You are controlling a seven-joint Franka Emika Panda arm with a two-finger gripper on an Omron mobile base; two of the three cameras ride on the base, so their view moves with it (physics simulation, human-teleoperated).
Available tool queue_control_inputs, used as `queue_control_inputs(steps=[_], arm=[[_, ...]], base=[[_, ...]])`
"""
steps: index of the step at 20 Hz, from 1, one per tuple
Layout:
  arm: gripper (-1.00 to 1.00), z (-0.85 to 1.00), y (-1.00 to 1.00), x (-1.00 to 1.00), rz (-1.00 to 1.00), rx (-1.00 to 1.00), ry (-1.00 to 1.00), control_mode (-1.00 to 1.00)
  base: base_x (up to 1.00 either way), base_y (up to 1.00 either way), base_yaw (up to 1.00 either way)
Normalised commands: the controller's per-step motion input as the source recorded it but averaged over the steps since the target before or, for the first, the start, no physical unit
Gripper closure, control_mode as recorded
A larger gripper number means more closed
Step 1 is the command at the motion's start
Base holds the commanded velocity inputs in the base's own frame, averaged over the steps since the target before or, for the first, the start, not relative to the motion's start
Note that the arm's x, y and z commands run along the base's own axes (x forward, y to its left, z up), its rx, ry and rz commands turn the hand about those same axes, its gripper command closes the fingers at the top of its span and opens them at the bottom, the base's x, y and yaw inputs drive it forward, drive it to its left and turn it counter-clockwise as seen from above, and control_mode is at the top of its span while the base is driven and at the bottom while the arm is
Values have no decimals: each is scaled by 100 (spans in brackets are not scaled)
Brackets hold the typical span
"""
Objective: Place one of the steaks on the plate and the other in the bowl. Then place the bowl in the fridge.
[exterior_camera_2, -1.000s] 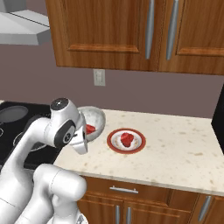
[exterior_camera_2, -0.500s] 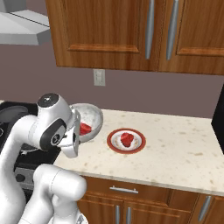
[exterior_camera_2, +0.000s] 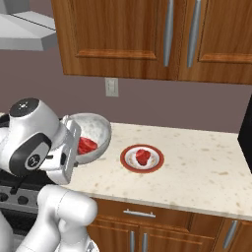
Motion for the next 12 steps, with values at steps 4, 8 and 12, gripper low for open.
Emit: queue_control_inputs(steps=[4, 8, 12], arm=[[100, 47, 0, -79, -9, 0, 0, -100], [100, 42, 0, -61, -5, 0, 0, 100], [100, 0, 0, 0, 0, 0, 0, 100]], base=[[0, 0, 0], [-25, 0, 0], [-100, 0, 9]])
